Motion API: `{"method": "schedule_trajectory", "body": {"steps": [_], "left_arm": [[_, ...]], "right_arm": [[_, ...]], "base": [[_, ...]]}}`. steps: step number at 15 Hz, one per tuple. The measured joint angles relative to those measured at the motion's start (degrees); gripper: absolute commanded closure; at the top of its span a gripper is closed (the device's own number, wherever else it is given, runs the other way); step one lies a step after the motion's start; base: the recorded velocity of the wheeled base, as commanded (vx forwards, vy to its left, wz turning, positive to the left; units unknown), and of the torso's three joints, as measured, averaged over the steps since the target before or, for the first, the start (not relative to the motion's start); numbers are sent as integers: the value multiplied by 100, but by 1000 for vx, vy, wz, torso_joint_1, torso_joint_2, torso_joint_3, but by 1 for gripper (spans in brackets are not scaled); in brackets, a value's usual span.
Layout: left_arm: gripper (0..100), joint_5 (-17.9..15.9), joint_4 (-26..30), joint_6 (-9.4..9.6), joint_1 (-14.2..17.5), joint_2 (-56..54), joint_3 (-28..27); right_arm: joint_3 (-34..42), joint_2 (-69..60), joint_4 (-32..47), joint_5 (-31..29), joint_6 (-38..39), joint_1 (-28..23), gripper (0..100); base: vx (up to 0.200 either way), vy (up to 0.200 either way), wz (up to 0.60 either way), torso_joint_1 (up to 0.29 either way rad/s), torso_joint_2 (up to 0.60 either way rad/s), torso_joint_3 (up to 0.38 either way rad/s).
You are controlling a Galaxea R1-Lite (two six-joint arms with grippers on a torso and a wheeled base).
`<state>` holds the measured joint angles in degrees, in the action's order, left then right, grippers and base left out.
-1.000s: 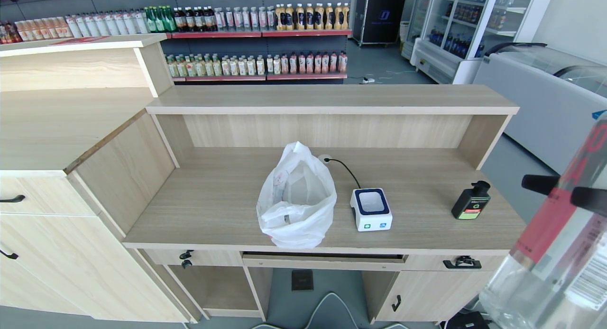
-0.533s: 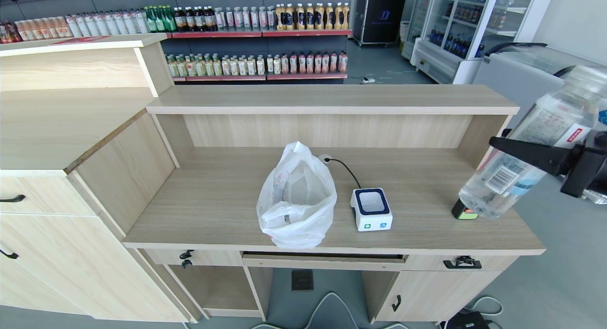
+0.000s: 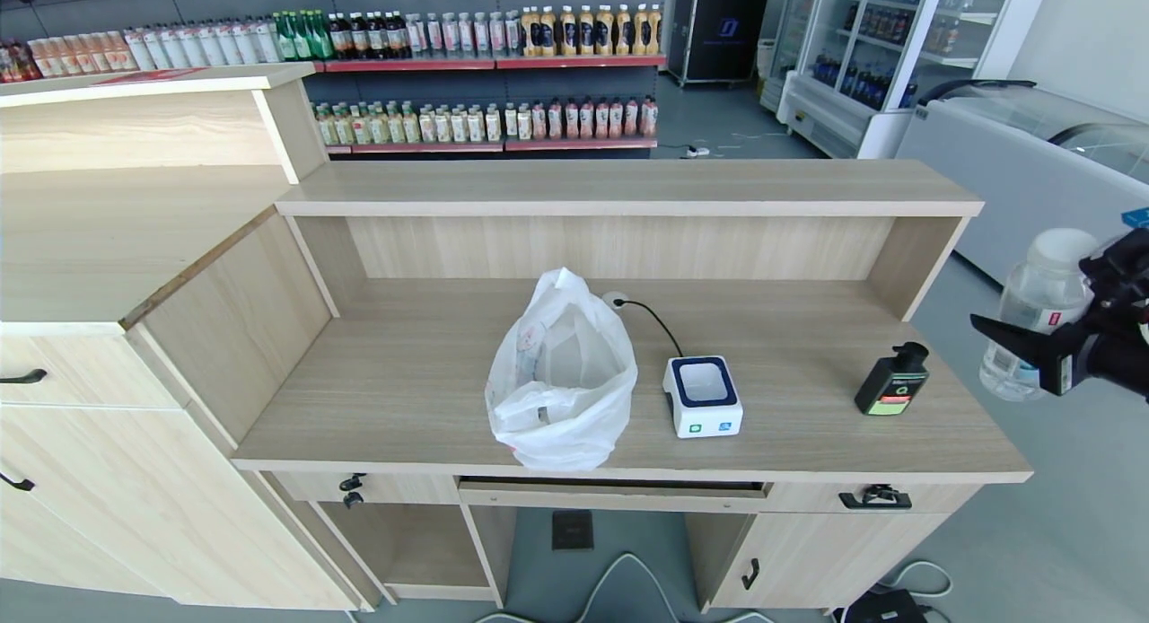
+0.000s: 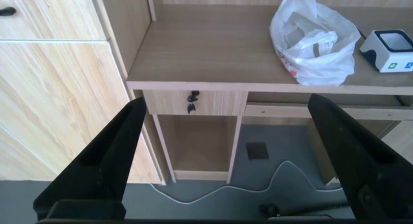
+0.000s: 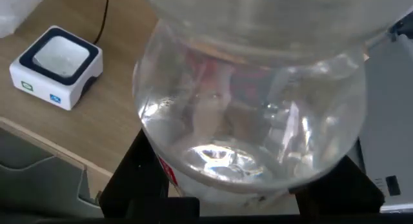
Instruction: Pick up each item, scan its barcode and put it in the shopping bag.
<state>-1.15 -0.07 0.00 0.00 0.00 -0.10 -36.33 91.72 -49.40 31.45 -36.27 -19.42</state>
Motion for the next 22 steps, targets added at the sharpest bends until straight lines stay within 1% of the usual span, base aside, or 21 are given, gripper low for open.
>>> {"method": "schedule_trajectory", "body": {"steps": [4,5,7,10,14,19,21,22], "left_arm": [[0,0,0,0,0,0,0],[0,0,0,0,0,0,0],[0,0,0,0,0,0,0],[0,0,-2,0,-2,0,0],[0,2,0,0,0,0,0],[0,0,5,0,-10,0,0],[0,-2,0,0,0,0,0],[0,0,0,0,-5,0,0]], "right_arm": [[-57,152,-499,2,-1086,-199,100],[-61,168,-527,2,-1215,-232,100],[-72,185,-523,-1,-1247,-229,100],[-107,157,-805,-171,-1396,-218,100],[-110,222,-1140,-146,-1579,-17,100],[-99,808,-1303,-34,-1623,217,100],[-60,1095,-1265,418,-1773,296,100],[-60,1206,-1328,530,-1961,302,100]], "base": [[0,0,0,0,0,0],[0,0,0,0,0,0],[0,0,600,0,2,2],[0,0,600,-1,4,-2],[0,0,600,4,2,2],[0,0,0,0,0,0],[0,0,0,0,0,0],[0,0,0,0,0,0]]}}
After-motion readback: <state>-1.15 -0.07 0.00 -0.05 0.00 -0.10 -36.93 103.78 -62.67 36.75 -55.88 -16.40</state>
